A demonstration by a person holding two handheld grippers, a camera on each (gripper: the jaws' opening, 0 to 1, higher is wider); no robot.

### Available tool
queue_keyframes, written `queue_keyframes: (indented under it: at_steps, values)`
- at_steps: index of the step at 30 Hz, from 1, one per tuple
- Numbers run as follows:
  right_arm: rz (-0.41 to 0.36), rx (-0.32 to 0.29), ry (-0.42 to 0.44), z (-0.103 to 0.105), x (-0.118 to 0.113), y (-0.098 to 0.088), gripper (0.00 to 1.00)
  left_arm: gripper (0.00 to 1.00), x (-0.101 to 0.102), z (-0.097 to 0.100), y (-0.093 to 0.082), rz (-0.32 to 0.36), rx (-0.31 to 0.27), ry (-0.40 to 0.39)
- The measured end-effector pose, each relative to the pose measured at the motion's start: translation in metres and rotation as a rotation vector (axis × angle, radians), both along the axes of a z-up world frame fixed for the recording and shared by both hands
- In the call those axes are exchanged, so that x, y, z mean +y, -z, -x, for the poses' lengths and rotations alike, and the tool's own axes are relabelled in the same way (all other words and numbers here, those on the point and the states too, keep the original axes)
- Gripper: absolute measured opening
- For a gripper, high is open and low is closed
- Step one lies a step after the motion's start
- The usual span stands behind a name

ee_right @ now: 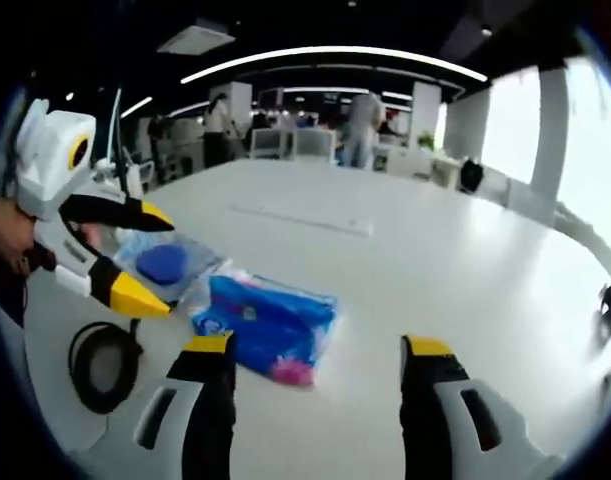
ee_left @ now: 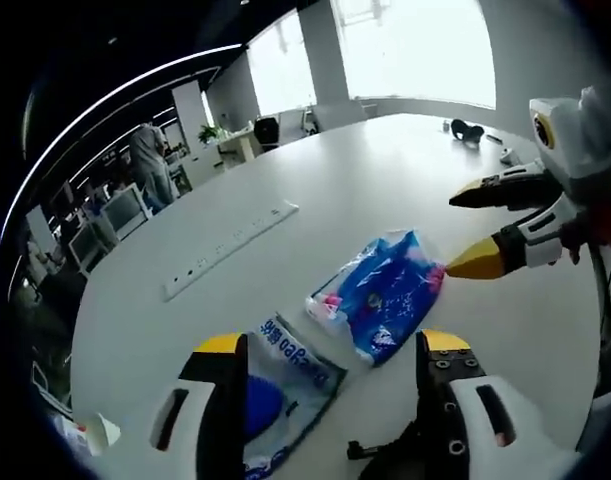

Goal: Arrange the tabletop items into an orderly group along one side of the table until the central work area is clear of visible clutter.

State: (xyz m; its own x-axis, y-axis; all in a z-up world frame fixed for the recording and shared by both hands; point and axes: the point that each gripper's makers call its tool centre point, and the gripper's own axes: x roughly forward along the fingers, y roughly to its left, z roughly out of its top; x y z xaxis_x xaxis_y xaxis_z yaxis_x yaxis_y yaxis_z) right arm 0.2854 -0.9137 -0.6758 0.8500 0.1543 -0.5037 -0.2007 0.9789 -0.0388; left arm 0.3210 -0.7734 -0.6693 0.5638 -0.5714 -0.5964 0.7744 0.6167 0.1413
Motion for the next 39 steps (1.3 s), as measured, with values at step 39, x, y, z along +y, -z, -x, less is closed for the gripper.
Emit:
queue_keyframes:
  at_steps: [39]
  values:
    - [0.006,-0.034,-0.1,0.025,0.036,-0.035,0.72,0.67,0.057,0.023,-0.031,-0.064,-0.06,0.007]
